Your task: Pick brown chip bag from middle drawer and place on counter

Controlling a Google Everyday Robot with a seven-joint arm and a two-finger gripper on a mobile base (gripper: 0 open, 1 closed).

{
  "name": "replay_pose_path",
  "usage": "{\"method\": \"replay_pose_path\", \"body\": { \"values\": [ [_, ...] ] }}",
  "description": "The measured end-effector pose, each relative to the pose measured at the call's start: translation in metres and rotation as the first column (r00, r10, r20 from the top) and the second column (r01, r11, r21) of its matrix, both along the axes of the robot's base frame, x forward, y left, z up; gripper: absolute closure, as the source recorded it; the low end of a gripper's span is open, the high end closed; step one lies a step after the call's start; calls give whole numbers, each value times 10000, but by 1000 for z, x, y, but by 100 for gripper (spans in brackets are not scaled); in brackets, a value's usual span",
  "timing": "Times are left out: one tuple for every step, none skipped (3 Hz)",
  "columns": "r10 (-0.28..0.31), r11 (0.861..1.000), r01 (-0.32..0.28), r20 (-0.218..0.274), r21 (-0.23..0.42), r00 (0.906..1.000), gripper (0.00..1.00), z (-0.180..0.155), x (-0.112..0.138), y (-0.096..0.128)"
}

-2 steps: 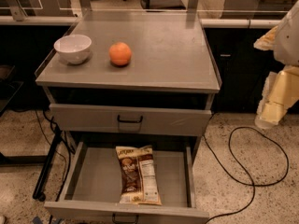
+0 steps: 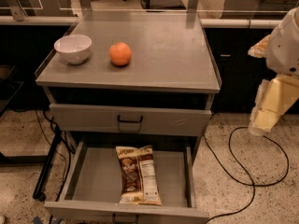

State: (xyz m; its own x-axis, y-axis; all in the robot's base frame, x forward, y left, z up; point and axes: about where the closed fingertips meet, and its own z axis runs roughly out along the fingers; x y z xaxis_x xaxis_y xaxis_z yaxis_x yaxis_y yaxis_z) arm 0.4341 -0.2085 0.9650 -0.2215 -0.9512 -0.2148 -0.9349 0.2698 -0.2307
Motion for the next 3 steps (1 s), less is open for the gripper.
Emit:
{"method": "replay_pose_path", "body": {
  "values": [
    [69, 10000, -69, 67, 31, 10000, 0, -26, -14, 31],
    [446, 9990, -447, -257, -40, 9987, 0, -77, -30, 79],
    [446, 9990, -447, -256, -40, 9987, 0, -77, -30, 79]
  ]
}}
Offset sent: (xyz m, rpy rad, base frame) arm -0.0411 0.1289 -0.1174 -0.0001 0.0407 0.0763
